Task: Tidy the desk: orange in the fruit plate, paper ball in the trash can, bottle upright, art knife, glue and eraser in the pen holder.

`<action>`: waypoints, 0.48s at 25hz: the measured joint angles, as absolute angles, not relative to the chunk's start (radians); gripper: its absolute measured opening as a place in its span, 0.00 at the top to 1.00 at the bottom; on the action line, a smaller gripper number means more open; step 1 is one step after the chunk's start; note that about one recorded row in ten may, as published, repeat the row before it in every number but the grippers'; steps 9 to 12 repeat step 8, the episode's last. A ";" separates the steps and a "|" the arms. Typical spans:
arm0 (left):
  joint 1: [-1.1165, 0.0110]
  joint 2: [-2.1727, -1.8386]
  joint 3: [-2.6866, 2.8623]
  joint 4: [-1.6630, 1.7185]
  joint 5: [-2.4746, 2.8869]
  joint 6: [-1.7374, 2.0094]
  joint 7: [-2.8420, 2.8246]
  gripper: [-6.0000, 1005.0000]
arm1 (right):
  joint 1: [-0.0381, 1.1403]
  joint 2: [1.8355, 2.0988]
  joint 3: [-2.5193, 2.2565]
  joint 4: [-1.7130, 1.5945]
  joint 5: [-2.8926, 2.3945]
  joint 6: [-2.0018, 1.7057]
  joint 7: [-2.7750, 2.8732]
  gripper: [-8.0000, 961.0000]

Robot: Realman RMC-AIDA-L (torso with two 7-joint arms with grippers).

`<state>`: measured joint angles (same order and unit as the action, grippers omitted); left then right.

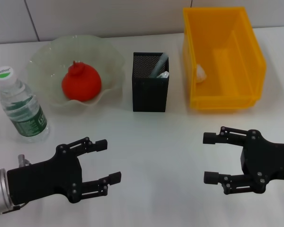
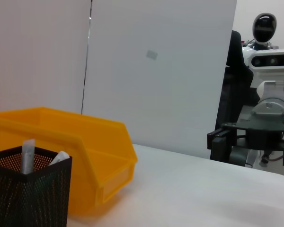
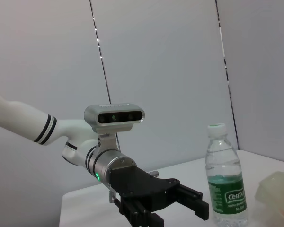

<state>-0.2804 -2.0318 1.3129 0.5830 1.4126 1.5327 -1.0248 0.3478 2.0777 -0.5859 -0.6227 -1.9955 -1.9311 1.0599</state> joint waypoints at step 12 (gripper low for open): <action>-0.279 -2.034 1.307 0.583 1.413 1.536 -1.024 0.19 | 0.348 2.080 -0.583 -0.623 -1.993 -1.929 1.056 0.12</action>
